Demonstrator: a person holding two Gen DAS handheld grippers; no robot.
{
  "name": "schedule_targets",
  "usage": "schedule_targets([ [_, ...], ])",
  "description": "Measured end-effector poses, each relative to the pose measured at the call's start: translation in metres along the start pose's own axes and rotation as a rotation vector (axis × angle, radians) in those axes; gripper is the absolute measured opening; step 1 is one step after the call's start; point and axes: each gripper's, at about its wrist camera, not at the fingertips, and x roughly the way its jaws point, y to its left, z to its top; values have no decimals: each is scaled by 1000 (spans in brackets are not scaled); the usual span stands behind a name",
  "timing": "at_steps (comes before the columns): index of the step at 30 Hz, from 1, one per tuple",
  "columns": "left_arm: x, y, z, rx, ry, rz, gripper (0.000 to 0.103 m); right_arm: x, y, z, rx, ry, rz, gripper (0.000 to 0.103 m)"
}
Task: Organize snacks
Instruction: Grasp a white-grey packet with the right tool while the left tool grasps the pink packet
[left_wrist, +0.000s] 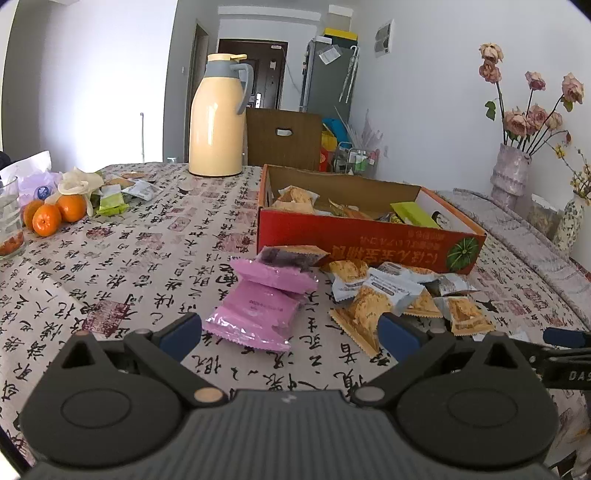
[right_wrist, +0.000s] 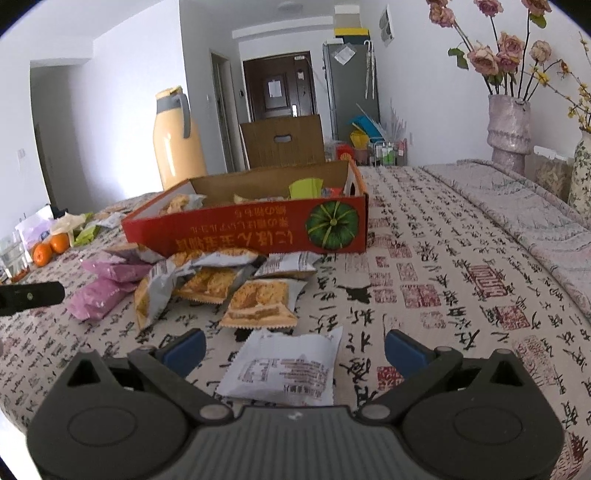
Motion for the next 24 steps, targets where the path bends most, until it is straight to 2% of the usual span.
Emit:
schedule_targets([
  [3, 2, -2, -1, 2, 9, -5, 103, 6, 6, -3, -10, 14, -9, 103],
  [7, 5, -7, -4, 13, 22, -15, 103, 15, 14, -10, -44, 7, -65, 101],
  [9, 6, -8, -5, 15, 27, -19, 103, 19, 17, -14, -58, 11, -73, 96],
  [13, 8, -9, -6, 17, 34, -21, 103, 21, 23, -21, -109, 3, -78, 77],
  [16, 9, -9, -7, 16, 38, -21, 103, 20, 26, -24, -137, -16, -75, 73],
  [18, 9, -9, -8, 16, 40, -21, 103, 19, 26, -24, -138, -20, -66, 63],
  [20, 9, -8, -8, 14, 41, -22, 103, 18, 24, -23, -128, -21, -45, 39],
  [23, 8, -7, -8, 11, 40, -22, 103, 17, 21, -23, -112, -25, -33, 18],
  [24, 8, -7, -8, 10, 40, -22, 103, 16, 19, -22, -103, -26, -30, 15],
])
